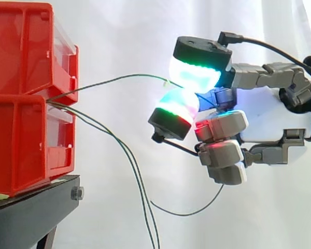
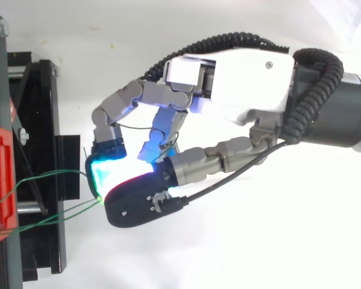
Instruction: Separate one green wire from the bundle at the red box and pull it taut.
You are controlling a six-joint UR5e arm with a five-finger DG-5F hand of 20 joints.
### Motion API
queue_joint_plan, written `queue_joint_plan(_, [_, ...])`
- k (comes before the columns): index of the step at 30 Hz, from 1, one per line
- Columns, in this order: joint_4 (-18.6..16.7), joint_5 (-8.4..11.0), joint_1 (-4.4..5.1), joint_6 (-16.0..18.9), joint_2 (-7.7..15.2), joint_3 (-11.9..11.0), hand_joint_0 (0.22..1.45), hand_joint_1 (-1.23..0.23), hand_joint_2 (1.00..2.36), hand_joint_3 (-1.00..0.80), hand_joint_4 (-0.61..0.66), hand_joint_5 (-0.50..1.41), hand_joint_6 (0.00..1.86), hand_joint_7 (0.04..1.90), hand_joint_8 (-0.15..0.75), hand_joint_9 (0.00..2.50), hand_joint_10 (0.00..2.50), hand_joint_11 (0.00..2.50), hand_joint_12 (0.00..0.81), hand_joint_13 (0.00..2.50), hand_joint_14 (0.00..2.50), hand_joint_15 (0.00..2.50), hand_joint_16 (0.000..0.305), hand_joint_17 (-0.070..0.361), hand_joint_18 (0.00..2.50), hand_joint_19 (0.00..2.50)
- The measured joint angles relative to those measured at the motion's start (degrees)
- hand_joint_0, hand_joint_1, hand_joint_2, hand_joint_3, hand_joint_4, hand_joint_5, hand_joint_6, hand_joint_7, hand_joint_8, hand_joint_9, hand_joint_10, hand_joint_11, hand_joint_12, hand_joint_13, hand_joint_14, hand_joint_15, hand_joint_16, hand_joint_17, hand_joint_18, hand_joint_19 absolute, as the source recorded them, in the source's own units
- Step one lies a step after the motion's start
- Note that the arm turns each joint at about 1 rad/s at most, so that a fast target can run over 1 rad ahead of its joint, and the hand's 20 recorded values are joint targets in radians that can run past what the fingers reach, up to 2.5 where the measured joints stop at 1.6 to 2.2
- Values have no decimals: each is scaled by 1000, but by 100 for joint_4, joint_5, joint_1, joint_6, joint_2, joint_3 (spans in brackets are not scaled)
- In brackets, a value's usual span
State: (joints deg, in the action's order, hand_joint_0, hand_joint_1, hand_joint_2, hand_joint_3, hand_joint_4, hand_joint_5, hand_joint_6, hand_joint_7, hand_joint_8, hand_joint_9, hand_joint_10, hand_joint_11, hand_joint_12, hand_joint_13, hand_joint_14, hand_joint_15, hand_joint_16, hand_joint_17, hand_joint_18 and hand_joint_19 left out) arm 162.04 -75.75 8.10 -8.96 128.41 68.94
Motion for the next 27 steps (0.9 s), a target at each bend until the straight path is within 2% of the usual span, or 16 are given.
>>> queue_joint_plan(7, [-99,-2,12,0,0,54,600,-714,1031,-2,-78,-163,892,1327,286,1206,26,1420,386,1127,30,982,53,118,1010,932])
queue_joint_plan(20, [40,-18,16,-6,0,57,600,-713,1031,-3,-66,-163,893,1329,289,1205,26,1417,390,1118,30,982,52,118,995,925])
queue_joint_plan(27, [240,-20,34,-331,0,57,600,-713,1031,-3,-66,-163,893,1327,283,1200,26,1409,390,1112,30,975,53,119,991,916])
